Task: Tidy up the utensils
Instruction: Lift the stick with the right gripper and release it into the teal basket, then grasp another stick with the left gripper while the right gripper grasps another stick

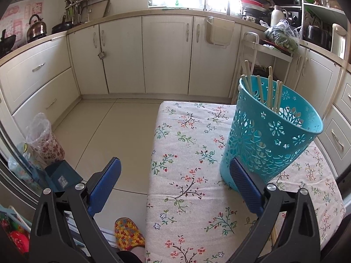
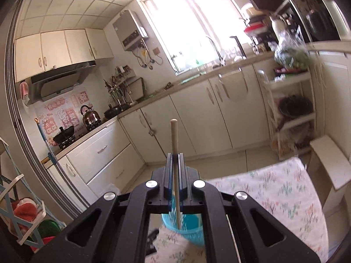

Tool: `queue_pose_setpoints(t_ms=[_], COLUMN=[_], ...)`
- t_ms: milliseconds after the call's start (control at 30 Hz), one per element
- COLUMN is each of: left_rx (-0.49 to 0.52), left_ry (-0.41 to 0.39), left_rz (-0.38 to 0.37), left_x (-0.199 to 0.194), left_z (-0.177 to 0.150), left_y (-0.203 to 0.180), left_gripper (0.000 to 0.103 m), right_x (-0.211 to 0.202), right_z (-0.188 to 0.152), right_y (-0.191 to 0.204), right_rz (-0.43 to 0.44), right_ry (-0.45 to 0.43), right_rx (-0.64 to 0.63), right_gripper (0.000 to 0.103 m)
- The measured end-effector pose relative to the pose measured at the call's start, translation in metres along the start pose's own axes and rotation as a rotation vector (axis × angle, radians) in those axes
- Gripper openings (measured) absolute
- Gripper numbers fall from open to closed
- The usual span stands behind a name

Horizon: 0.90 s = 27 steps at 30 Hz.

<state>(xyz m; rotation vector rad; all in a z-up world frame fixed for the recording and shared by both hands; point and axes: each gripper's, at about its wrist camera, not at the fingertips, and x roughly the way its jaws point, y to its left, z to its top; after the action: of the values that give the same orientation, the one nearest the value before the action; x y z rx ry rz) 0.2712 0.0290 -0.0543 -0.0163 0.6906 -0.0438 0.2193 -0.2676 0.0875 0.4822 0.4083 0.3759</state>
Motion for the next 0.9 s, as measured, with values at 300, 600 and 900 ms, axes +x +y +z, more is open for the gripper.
queue_pose_setpoints(t_ms=[300, 600, 900], left_rx=[0.01, 0.046, 0.038], left_ry=[0.02, 0.049, 0.081], left_rz=[-0.003, 0.002, -0.003], left_x=[0.005, 0.012, 0.017], left_z=[-0.002, -0.009, -0.015], left_y=[-0.003, -0.012, -0.014], left_gripper=[0.095, 0.095, 0.095], right_x=[0.106, 0.085, 0.05], right_z=[-0.044, -0.067, -0.193], right_y=[-0.005, -0.018, -0.05], right_rz=[-0.137, -0.126, -0.211], right_ry=[0.255, 0.212, 0.484], right_rx=[-0.108, -0.051, -0.001], right_gripper=[0.005, 0.018, 0.019])
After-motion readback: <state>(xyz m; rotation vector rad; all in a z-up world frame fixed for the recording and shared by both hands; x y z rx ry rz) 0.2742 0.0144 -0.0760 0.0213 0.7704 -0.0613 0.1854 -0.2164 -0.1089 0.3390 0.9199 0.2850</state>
